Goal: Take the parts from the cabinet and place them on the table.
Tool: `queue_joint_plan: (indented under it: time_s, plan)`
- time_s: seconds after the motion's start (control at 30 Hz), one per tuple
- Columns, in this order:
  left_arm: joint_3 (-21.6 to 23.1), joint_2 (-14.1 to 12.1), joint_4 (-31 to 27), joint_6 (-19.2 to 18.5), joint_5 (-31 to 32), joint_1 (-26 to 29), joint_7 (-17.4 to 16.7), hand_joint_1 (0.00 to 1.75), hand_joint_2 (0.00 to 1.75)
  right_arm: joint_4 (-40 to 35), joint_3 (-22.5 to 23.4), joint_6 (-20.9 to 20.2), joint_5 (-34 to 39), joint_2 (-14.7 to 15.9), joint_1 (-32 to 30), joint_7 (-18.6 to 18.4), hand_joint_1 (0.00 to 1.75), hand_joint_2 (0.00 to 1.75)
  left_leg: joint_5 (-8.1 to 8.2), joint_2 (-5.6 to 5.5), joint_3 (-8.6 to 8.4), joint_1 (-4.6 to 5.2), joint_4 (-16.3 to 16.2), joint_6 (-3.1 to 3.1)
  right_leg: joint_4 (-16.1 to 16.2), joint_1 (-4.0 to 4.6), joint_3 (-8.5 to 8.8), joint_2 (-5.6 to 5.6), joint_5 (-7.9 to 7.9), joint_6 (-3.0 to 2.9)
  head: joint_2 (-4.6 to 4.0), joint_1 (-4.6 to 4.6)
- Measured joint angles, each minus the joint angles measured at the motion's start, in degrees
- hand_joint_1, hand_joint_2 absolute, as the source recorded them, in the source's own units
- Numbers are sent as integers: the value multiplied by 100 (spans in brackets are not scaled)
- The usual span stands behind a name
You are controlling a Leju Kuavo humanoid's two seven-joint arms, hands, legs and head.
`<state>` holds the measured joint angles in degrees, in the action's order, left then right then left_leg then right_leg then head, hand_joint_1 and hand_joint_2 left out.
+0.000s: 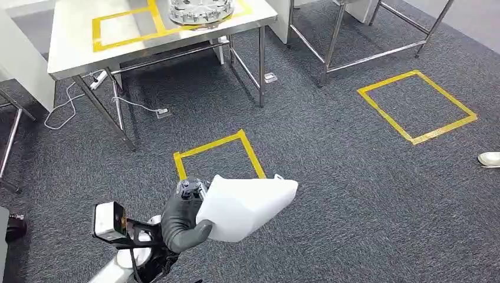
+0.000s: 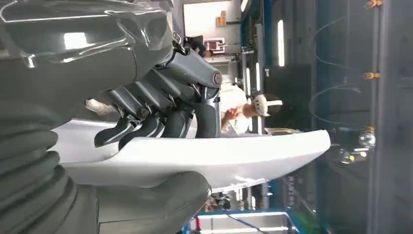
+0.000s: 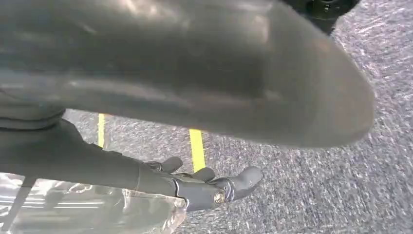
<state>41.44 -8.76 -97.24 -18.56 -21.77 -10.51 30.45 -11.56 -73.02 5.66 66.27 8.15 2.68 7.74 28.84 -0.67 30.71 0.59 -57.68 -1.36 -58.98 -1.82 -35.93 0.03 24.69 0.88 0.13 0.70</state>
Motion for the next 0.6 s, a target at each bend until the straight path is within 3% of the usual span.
queue_joint_plan:
  time_s: [0.03,0.07,0.1,0.17,0.2,0.23,0.3,0.33,0.37,0.4,0.5,0.53,0.57,0.6]
  plan:
    - [-7,-4,-2,0,0,0,0,175,175,0,0,4,-2,-9,8,-2,0,0,39,0,-9,-25,-17,23,3,-39,32,5,12,-43,0,4]
    - [-13,-7,-15,-2,7,-1,0,175,175,-2,0,13,-4,-11,5,-2,0,0,94,14,14,-35,-122,64,12,-23,56,13,29,-79,0,0]
    - [-22,-11,-31,-2,7,-3,7,175,175,-2,0,22,-2,-4,6,-2,0,0,242,32,169,-43,-429,101,12,-19,83,12,52,-113,0,26]
    - [-28,-22,-31,-2,9,2,7,175,175,-2,0,22,-4,-2,9,-2,0,0,614,36,741,-71,-1388,142,9,8,111,11,96,-159,0,22]
    - [-26,-31,-31,-2,9,6,7,175,175,-2,0,22,-4,-2,6,-2,0,0,684,38,996,-77,-1753,140,9,23,127,12,118,-162,0,20]
    - [-26,-35,-31,-2,9,10,6,175,175,-2,0,22,-4,0,2,-2,0,0,623,39,1143,-76,-1891,127,9,40,155,14,145,-165,0,20]
    - [-28,-44,-31,-2,11,9,7,175,175,-2,0,22,-4,4,2,-2,0,0,210,39,1067,-64,-1492,60,11,83,244,30,201,-170,0,20]
    - [-31,-44,-33,0,11,7,9,175,175,-2,0,22,-4,2,8,-2,0,0,-239,37,805,-27,-820,-62,17,133,336,38,242,-176,0,20]
    - [-35,-44,-37,0,11,5,11,175,175,-4,0,22,-4,-2,11,0,0,0,-493,37,633,22,-387,-179,29,143,382,39,268,-185,0,17]
    - [-44,-50,-50,2,15,0,18,175,175,-33,-6,22,-7,-89,13,0,0,0,-453,73,534,83,-198,-304,52,111,409,38,299,-165,0,-30]
    - [-42,-59,-74,17,20,-20,31,175,175,-33,-13,26,-22,-26,26,0,0,0,-432,68,488,166,-62,-311,95,51,407,10,319,-87,0,-4]
    - [-46,-66,-83,20,20,-19,35,175,175,-46,-20,24,-22,-84,33,0,0,0,-441,60,456,164,0,-335,151,77,441,4,314,-63,0,9]
    - [-46,-59,-111,35,24,-12,39,175,175,-44,-24,26,-22,-37,47,-2,0,0,-531,69,223,52,244,-315,121,88,462,1,336,-74,0,17]
    - [-44,-59,-114,33,24,-32,61,175,175,-46,-31,24,-31,-24,41,9,0,0,-533,69,122,67,333,-308,-76,100,387,9,398,-77,0,-16]
